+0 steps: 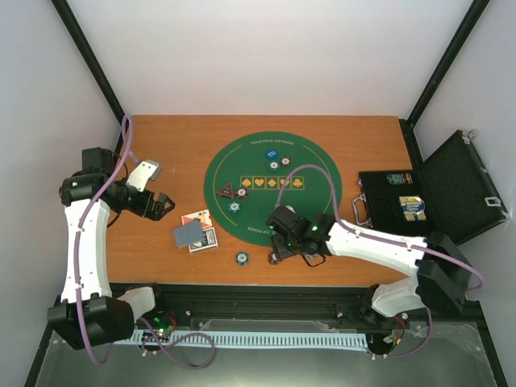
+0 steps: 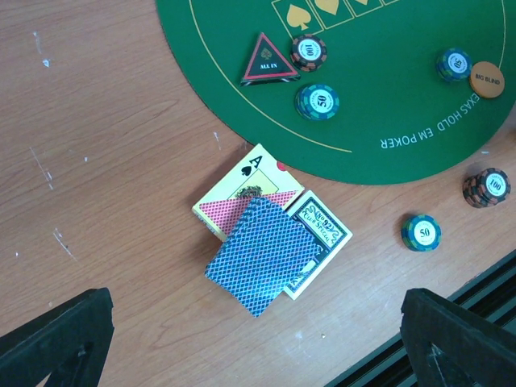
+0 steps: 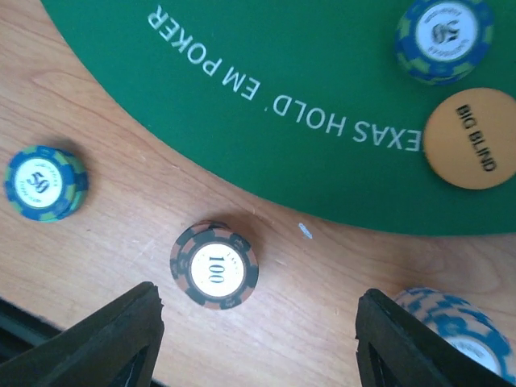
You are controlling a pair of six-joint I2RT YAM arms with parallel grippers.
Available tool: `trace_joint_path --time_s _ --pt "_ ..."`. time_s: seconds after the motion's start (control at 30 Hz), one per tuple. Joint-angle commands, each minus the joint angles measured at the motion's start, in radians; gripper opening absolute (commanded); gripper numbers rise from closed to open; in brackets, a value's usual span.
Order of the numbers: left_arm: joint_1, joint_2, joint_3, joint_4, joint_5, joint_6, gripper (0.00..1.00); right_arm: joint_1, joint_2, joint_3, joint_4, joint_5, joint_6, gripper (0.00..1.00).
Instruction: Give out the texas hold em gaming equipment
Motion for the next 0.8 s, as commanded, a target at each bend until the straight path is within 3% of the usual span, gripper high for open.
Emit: trace_joint_path --time_s 0.0,0.47,0.77 --pt "0.005 0.003 0.009 -0.019 0.028 0.040 1.00 0.021 0.093 0.016 0.078 -0.006 -0.023 0.66" --pt "0.005 0.000 0.067 -0.085 -0.033 0.051 1.00 0.028 0.278 -0.018 0.208 -0.084 -0.047 0.64" --pt "0.005 -0.010 0.057 -0.079 -0.017 0.032 1.00 0.029 0.305 -0.011 0.212 -0.080 -0.055 0.63"
